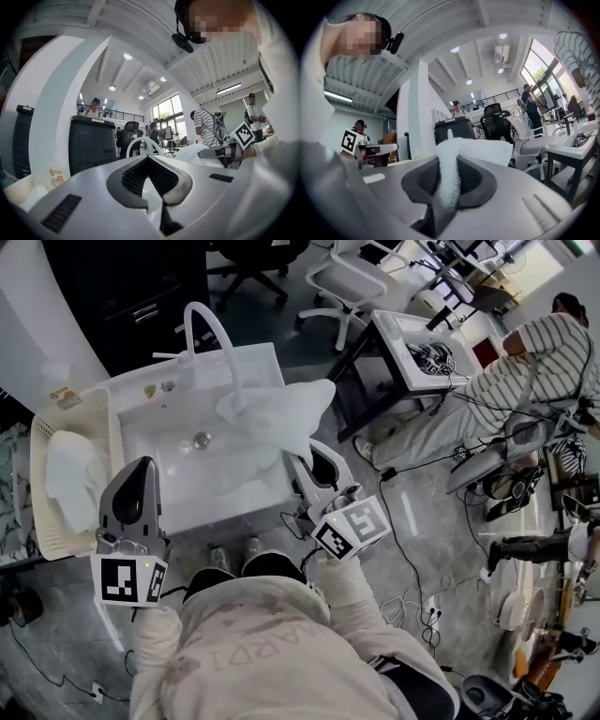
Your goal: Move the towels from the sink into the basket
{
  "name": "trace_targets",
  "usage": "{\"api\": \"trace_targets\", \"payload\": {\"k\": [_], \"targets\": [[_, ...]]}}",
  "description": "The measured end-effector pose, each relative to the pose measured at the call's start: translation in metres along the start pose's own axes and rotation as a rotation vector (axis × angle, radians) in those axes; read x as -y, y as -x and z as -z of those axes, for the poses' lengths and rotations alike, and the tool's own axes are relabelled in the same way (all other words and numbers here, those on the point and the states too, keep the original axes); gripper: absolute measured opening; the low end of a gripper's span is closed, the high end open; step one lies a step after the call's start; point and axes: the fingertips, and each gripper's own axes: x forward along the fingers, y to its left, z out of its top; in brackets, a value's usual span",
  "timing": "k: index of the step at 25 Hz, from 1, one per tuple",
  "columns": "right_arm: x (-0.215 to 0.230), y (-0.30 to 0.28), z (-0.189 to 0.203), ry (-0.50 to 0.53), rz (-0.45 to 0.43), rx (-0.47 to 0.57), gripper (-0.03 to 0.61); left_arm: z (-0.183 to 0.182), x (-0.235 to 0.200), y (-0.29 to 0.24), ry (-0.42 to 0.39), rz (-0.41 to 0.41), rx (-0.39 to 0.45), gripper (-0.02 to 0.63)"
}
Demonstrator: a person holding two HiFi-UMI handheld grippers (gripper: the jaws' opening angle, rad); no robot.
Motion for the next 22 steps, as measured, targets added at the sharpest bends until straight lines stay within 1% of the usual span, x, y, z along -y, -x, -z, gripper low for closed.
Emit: {"api": "trace_targets", "payload": {"k": [3,11,16,22], "targets": [[-0.018,-0.001,-0.004,0.038,-0.044,0.007,0.075,-0.001,-0.003,0.005,0.000,-0.006,0.002,0.005],[-0.058,-0.014,-0.007,0.051,-0.145,0.016,0.075,-0.005,-0.018,0.023,-0.014,-0.047,0.003,0.005],[-0.083,-0.028,-0.009,0.060,-0.208,0.024,0.075,-0.008,-0.031,0.041,-0.020,-0.096,0.009,0.005],[-0.111,-0.051,-0.008,0.057,-0.262,0.031,0.075,-0.007,-0.054,0.070,-0.025,-0.172,0.007,0.005]]}}
